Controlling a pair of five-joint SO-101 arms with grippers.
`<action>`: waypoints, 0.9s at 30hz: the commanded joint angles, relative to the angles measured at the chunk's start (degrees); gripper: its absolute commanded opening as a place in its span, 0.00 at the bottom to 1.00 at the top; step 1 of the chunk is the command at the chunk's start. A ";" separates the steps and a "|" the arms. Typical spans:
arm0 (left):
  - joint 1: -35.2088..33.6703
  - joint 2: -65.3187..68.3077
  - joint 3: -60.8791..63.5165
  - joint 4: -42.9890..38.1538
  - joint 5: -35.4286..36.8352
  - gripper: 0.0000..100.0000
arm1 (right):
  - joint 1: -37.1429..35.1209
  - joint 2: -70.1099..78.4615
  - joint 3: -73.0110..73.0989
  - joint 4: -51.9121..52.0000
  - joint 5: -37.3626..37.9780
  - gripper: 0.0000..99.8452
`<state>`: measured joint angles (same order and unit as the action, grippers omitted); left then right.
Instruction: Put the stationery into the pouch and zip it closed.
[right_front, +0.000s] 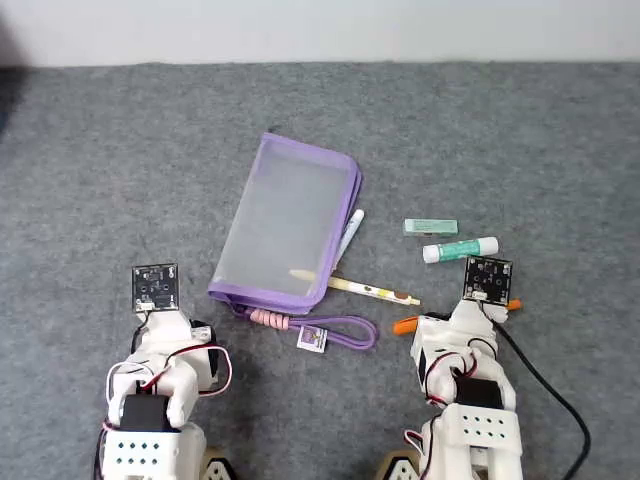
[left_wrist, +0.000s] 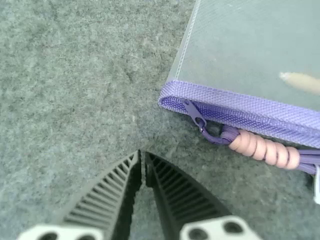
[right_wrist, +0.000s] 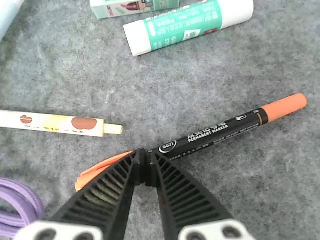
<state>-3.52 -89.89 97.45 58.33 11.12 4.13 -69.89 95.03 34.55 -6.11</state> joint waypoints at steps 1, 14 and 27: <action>-0.26 -0.62 -2.24 0.00 0.35 0.02 | -0.04 -0.75 -0.18 -0.92 0.44 0.01; -0.26 -0.62 -2.24 0.00 0.35 0.02 | -0.04 -0.75 -0.18 -0.92 0.44 0.01; -0.26 -0.62 -2.24 0.00 0.35 0.02 | -4.70 -0.75 -0.18 -0.92 0.62 0.01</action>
<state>-3.52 -89.89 97.45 58.33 11.12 0.70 -69.89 95.03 34.55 -6.11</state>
